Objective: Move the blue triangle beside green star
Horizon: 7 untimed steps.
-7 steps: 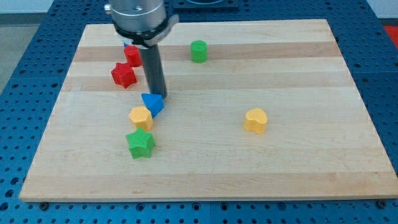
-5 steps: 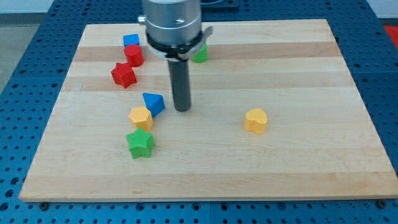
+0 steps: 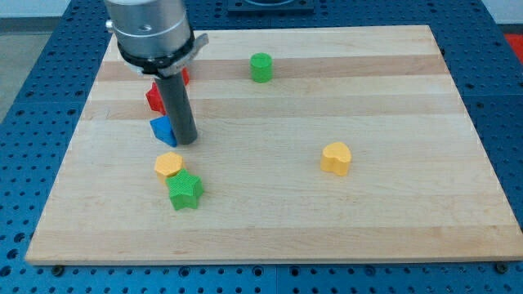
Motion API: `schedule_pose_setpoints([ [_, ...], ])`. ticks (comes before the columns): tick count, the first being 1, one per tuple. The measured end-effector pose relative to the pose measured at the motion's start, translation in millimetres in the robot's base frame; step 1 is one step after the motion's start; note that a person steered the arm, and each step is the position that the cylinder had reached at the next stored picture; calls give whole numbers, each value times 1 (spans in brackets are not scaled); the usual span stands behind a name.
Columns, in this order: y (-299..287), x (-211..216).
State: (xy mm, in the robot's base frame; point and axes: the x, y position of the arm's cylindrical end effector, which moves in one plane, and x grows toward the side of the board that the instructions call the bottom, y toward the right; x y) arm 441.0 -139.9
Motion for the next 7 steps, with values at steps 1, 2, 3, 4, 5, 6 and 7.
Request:
schedule_pose_setpoints([
  [1,-24,0],
  [2,-8,21],
  [3,-36,34],
  [4,-105,33],
  [5,-110,30],
  [6,-46,14],
  [7,-39,-4],
])
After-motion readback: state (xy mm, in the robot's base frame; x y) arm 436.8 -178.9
